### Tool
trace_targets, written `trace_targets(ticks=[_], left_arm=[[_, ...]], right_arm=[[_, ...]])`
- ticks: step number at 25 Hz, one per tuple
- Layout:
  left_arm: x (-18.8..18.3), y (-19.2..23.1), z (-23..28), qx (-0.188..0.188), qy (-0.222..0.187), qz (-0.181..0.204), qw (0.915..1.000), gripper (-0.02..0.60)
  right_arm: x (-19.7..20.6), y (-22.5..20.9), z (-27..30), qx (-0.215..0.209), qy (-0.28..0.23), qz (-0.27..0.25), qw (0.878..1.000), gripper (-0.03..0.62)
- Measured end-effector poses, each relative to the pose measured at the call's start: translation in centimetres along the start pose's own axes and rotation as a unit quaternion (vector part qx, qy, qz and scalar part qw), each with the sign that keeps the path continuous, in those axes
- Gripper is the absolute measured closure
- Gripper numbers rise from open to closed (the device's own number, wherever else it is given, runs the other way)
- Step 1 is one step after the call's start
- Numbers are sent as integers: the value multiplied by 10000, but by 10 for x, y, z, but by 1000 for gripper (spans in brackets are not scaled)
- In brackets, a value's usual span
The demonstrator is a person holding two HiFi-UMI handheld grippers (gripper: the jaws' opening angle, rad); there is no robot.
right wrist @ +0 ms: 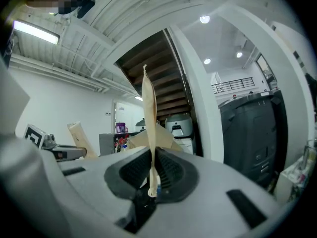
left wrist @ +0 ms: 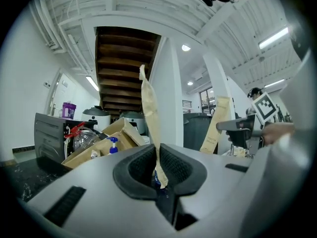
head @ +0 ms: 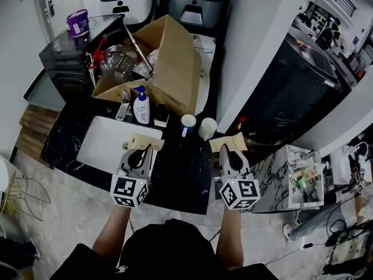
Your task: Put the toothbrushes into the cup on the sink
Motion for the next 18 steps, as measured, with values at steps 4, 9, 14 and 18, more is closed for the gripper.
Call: trace_targets(ticks=[4,9,14,18], left_arm=[[-1,-6,23,-22,113,-68,9999,555],[3,-14,51,-147,269,84,9995,557],[2,-24,76,-180,321,489,9981,555],[3,-26,91,-128,472,544,9973,555]], right_arm=[[5,-17,18,-107,85,-2,9999,569],[13,-40,40,-195,173,-51,9996,569],[21,-59,59,-302,200,54,9993,569],[26,-66,70,-341,258,159,9990,569]])
Point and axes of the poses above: the fingertips, and each gripper's own axes: z forward along the fingers, y to its left, x out of its underside, the point moved 5 cm from there along -z, backward along the fingers, and after that the axes turned 11 degrees about y, right-handed, at the moved point
